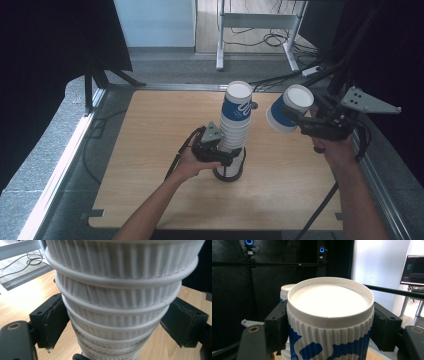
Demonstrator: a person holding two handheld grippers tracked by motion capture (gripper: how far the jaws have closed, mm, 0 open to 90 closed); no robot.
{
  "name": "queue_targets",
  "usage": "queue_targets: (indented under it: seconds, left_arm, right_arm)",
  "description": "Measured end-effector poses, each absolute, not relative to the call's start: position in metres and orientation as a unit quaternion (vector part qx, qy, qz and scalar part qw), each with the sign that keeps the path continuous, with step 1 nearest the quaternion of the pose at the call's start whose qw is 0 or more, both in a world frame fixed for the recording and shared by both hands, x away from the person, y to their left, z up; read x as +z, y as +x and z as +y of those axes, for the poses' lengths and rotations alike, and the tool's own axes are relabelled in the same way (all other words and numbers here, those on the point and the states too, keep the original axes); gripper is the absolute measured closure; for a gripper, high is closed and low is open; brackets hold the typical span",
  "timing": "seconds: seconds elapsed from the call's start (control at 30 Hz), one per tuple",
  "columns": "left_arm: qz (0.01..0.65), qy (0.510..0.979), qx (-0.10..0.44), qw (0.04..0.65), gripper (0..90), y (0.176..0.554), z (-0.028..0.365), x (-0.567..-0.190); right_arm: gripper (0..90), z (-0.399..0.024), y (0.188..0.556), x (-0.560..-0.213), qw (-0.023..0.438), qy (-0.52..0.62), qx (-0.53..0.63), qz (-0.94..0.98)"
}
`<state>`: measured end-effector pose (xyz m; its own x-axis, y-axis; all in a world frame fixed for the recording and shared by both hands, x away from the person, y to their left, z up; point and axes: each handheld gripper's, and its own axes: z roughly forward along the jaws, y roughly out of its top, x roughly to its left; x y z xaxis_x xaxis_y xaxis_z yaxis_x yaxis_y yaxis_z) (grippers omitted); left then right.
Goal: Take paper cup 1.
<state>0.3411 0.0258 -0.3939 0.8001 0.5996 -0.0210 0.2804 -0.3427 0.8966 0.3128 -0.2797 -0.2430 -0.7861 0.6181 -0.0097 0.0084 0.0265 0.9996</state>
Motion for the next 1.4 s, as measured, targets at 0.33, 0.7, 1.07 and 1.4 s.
queue_targets:
  seconds: [0.33, 0.7, 1.07, 1.4]
  left_arm:
    - [0.274, 0.803, 0.16, 0.505, 12.7, 0.341, 0.025, -0.394]
    - [0.269, 0.797, 0.178, 0.51, 7.2, 0.338, 0.021, -0.393]
    - [0.28, 0.789, 0.208, 0.506, 5.8, 0.323, 0.03, -0.389]
    - [0.289, 0.778, 0.208, 0.518, 6.1, 0.302, 0.046, -0.401]
  right_arm:
    - [28.1, -0.278, 0.313, -0.262, 0.226, 0.235, 0.652, 0.685]
    - [28.1, -0.275, 0.311, -0.283, 0.22, 0.24, 0.636, 0.7]
    - [28.0, -0.27, 0.305, -0.314, 0.205, 0.242, 0.639, 0.701]
    - [28.0, -0.263, 0.298, -0.336, 0.203, 0.241, 0.63, 0.71]
